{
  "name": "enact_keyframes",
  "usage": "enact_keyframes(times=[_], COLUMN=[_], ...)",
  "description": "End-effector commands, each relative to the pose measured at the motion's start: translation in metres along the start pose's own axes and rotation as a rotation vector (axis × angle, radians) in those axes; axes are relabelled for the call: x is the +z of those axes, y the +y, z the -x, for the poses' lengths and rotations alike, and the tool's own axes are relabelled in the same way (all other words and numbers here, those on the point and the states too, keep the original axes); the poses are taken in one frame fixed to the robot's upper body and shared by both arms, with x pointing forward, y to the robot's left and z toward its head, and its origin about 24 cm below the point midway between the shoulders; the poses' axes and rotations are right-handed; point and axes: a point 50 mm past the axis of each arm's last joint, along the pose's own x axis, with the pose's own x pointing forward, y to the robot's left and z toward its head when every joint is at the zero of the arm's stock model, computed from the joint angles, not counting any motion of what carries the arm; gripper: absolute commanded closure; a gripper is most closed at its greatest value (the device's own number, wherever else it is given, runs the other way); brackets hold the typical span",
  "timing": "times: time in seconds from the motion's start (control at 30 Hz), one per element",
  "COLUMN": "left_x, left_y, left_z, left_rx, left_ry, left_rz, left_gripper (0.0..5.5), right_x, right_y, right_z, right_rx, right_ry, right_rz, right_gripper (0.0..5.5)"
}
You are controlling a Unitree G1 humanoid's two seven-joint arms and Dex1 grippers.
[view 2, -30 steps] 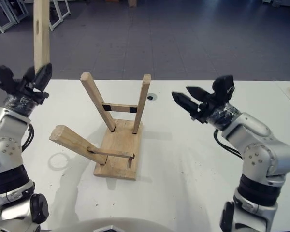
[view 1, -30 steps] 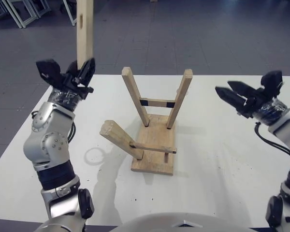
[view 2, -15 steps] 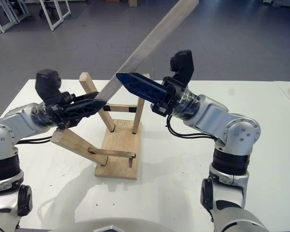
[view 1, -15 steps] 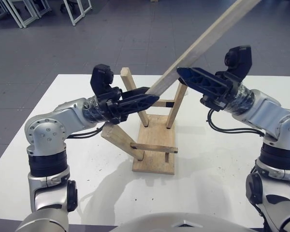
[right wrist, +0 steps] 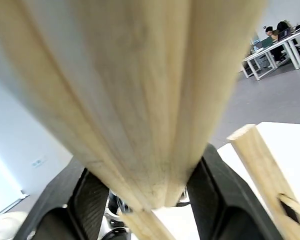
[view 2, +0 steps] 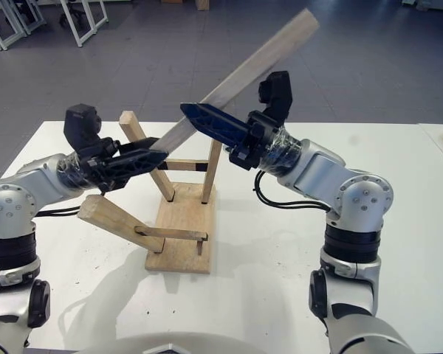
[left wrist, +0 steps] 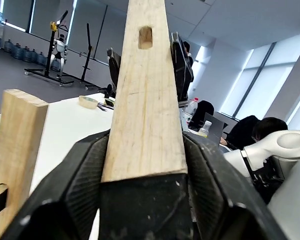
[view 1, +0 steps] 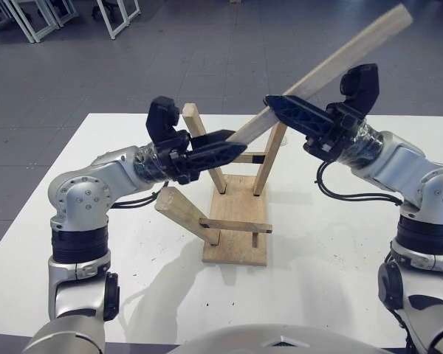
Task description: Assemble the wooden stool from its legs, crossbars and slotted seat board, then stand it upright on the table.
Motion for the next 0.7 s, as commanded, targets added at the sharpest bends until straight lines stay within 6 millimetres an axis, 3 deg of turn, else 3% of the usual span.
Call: enact_keyframes(times=[0.03,0.13,0.2,0.3,0.4,0.53,0.7], left_x=[0.017,0.029,0.035,0.031,0.014,-0.008,-0.039], left_y=[0.008,0.008,0.008,0.005,0.004,0.005,0.013], left_z=[0.005,0.015,0.024,0.04,0.055,0.066,0.076], left_rx=[0.074,0.116,0.157,0.268,0.379,0.468,0.519], left_ry=[-0.063,-0.116,-0.155,-0.2,-0.213,-0.206,-0.215], left_rz=[-0.03,-0.052,-0.068,-0.077,-0.06,-0.017,0.053], left_gripper=[2.35,1.91,1.56,1.4,1.4,1.4,1.4], right_x=[0.01,0.022,0.02,-0.003,-0.037,-0.068,-0.08], right_y=[-0.005,-0.008,-0.007,-0.009,-0.01,-0.013,-0.02], right_z=[0.009,0.036,0.056,0.091,0.113,0.111,0.096], right_rx=[-0.071,-0.17,-0.234,-0.359,-0.334,-0.171,-0.022], right_ry=[-0.017,-0.017,0.025,0.171,0.336,0.43,0.472], right_rz=[0.092,0.169,0.204,0.284,0.34,0.456,0.632], right_gripper=[3.47,3.47,3.47,3.47,3.47,3.47,3.47])
